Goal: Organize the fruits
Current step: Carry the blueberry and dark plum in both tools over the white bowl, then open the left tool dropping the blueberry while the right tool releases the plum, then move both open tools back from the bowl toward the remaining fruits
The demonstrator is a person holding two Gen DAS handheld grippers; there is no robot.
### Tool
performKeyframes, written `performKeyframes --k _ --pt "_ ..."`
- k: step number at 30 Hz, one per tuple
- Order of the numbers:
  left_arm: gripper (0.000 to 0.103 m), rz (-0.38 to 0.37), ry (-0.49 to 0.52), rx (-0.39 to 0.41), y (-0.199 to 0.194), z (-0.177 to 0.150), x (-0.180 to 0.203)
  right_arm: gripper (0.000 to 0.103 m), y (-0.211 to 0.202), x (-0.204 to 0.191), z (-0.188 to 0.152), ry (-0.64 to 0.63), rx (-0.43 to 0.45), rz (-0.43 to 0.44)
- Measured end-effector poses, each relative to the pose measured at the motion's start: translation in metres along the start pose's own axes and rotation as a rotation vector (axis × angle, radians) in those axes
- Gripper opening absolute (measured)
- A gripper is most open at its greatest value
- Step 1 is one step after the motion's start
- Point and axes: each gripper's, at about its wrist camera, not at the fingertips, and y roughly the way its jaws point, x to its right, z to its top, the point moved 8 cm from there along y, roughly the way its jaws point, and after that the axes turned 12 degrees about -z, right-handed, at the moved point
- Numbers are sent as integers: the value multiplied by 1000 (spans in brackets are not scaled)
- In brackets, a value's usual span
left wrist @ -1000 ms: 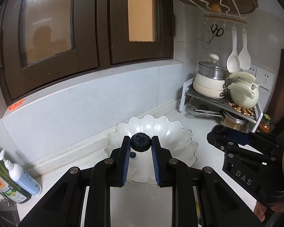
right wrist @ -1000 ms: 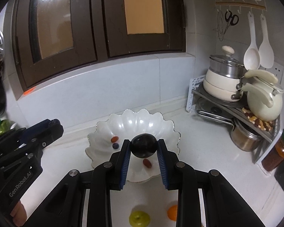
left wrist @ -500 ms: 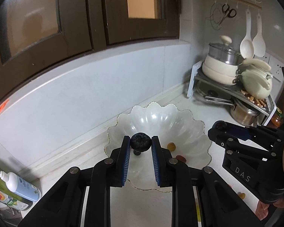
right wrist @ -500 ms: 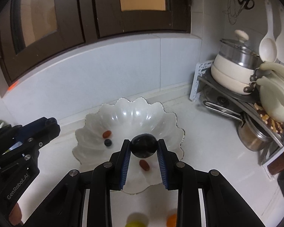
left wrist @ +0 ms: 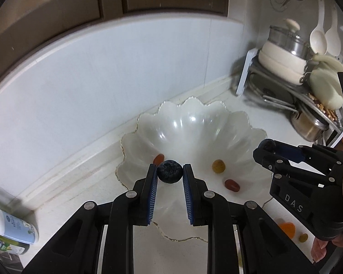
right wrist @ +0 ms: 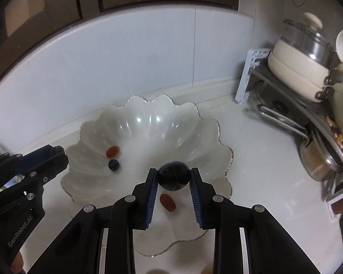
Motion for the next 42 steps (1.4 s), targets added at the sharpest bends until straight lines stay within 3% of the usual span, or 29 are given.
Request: performKeyframes --k 9,23,25,26,28,35,42 --pt "23 -6 -18 -76 35 -11 -8 30 30 -6 -9 -8 -69 2" --pt "24 -6 -39 -161 59 -22 -15 31 51 -7 -16 -9 -129 2" --pt "32 -8 -48 -173 59 -23 -16 31 52 -7 -16 -7 -133 -1" --pt "40 -8 -51 -172 59 -23 -16 35 52 -6 -16 -6 -135 1" --pt "42 0 -47 -169 56 -23 -15 42 51 -5 -15 0 -132 -3" --pt "46 22 -46 -145 42 -19 -14 43 39 -2 -15 2 -110 -6" --pt "48 42 -60 -66 10 -14 -13 43 13 2 -15 9 -53 -9"
